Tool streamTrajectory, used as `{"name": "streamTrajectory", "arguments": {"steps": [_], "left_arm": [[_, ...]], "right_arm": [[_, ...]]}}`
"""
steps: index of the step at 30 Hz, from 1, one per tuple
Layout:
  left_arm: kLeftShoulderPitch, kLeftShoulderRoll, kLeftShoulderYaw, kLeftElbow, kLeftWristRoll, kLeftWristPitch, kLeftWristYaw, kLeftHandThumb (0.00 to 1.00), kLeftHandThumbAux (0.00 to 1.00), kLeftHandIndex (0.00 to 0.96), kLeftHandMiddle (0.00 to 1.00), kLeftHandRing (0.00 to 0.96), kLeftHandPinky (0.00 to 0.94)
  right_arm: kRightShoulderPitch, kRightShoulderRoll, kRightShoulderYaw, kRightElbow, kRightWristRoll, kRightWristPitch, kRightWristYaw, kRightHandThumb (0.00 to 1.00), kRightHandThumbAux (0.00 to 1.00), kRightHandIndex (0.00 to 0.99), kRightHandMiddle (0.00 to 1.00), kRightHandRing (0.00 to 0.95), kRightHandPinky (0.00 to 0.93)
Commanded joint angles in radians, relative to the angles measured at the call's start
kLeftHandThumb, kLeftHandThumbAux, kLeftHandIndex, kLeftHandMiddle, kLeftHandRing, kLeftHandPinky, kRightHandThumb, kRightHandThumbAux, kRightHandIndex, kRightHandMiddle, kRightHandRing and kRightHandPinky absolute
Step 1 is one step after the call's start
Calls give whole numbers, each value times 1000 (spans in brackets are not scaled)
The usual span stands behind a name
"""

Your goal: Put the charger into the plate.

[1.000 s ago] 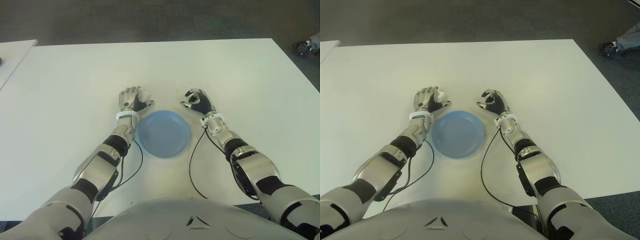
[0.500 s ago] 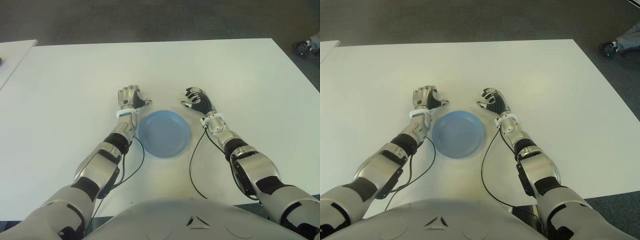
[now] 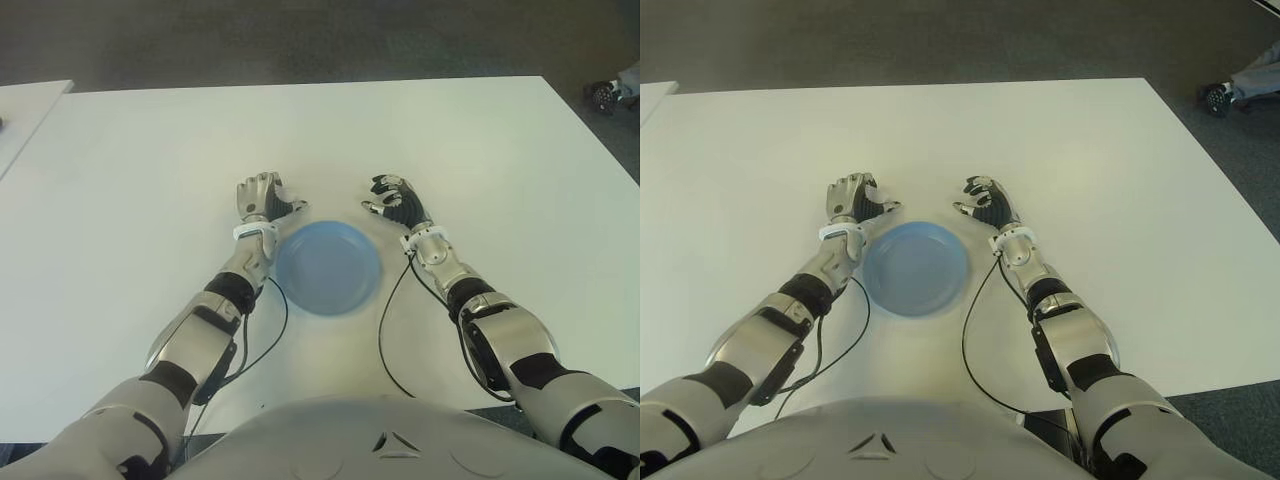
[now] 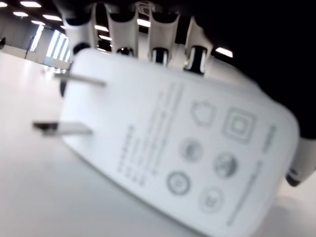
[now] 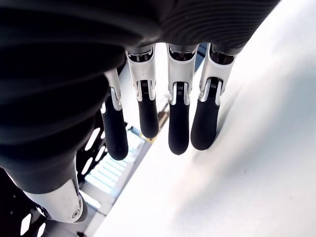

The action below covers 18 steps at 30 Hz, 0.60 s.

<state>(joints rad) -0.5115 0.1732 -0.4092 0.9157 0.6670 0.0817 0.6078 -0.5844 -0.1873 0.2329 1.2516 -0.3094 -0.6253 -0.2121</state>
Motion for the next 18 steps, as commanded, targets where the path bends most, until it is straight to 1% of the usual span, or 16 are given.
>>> {"name": "streamTrajectory", "arguments": {"steps": [1,2,3,6,11,18], "left_arm": [[28,13,6,-11,-11,-43,15,745,694,443,852,843,846],[30,15,7,-13,-11,-49,15,745,694,443,853,845,846],[32,17,8,-14,-11,-56,15,745,694,443,854,846,847],[34,24,8,-14,-10,-75,17,746,695,443,858,850,853],[35,36,1,-7,0,-108,34,747,695,443,865,857,858],[35,47,-5,-2,8,-135,47,747,696,443,871,862,865]], "right_arm": [[119,20,12,75,-19,93,76,252,768,368,259,319,413],[118,21,11,75,-19,94,76,195,772,362,260,320,418],[118,22,9,75,-19,95,77,159,774,358,260,321,421],[118,24,5,75,-20,97,78,113,773,351,262,324,426],[116,27,-3,74,-17,103,84,78,759,342,267,330,438],[117,31,-13,73,-11,104,91,64,750,345,284,361,514]]}}
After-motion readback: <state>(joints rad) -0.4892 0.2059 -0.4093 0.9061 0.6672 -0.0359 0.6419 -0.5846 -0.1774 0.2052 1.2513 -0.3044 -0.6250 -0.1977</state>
